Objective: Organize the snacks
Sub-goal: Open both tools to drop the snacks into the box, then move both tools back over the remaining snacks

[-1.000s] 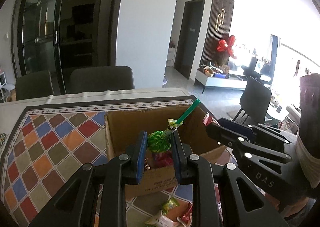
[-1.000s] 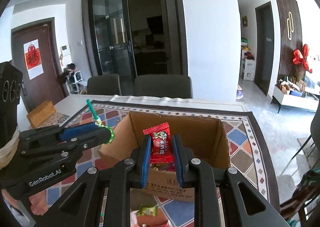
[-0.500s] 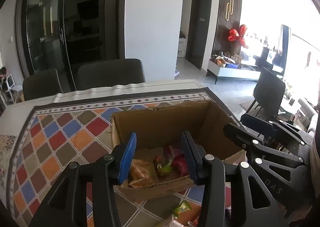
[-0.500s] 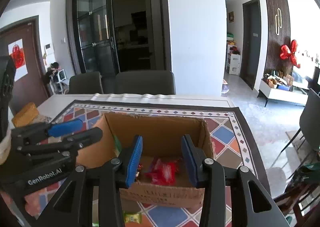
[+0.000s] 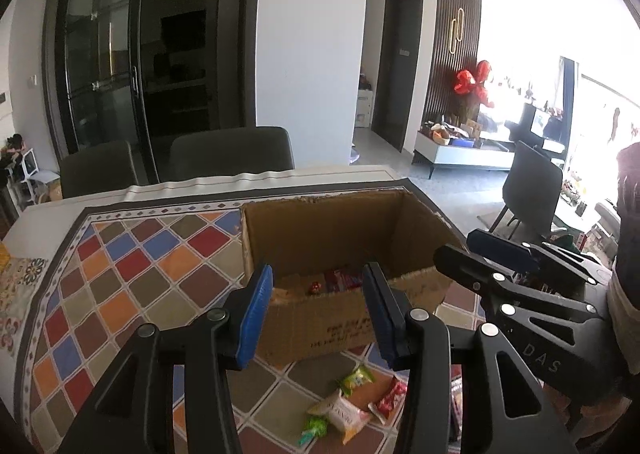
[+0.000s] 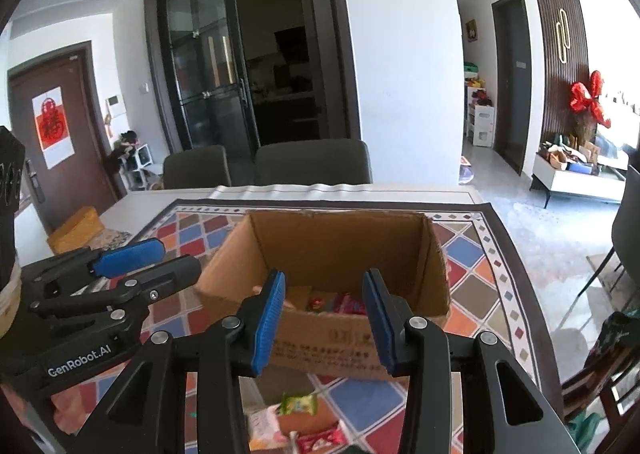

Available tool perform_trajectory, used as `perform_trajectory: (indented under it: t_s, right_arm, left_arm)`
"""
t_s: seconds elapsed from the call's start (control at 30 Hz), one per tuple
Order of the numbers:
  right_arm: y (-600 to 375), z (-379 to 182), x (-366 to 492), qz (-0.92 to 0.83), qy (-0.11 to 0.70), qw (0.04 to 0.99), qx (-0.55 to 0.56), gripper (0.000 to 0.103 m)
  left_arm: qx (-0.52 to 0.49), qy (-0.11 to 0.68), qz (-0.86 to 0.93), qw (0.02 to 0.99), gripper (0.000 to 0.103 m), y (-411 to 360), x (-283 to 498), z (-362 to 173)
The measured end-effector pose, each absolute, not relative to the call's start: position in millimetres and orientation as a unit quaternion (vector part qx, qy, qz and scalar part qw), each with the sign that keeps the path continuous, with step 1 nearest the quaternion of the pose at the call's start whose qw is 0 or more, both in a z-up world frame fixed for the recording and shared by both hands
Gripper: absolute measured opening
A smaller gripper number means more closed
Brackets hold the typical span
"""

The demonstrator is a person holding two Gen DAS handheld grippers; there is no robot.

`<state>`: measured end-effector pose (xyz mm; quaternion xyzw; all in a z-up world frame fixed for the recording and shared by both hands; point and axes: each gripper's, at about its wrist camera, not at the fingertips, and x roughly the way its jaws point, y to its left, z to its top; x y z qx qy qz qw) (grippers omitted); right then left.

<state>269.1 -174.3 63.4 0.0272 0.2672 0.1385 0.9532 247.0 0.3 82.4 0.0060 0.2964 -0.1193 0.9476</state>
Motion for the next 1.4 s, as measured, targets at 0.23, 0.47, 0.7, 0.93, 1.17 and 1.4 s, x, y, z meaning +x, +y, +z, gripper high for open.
perform_trajectory:
  t_s: [0.23, 0.47, 0.7, 0.93, 1.17, 1.4]
  right_arm:
    - [-170.3, 60.4, 242.7, 0.147, 0.261, 0.954, 0.034, 0.042]
    - [-163.8, 44.9, 227.1, 0.154, 0.280, 0.947, 0.036, 0.047]
    - [-161.3, 21.6, 212.4, 0.156, 0.299, 0.941, 0.026, 0.047]
    - [-160.4, 0.2, 199.3, 0.156, 0.322, 0.934, 0.021, 0.047]
    - [-157.7, -22.2, 193.4, 0.155, 0.351, 0.923, 0.022, 0.047]
    - [-153.8, -47.2, 198.2, 0.155, 0.385, 0.910, 0.028, 0.047]
  left_arm:
    - [0.006, 0.287, -0.108, 0.952, 0.046, 10.1, 217.9, 77.5]
    - [0.010, 0.287, -0.105, 0.952, 0.047, 14.9, 195.7, 62.8]
    - [0.010, 0.304, -0.111, 0.946, 0.047, 15.1, 178.7, 41.5]
    - [-0.001, 0.325, -0.120, 0.938, 0.047, 17.5, 166.7, 14.7]
    - [-0.016, 0.358, -0.125, 0.925, 0.047, 20.0, 161.8, -15.0]
    - [-0.032, 0.386, -0.129, 0.913, 0.047, 20.7, 167.9, -40.5]
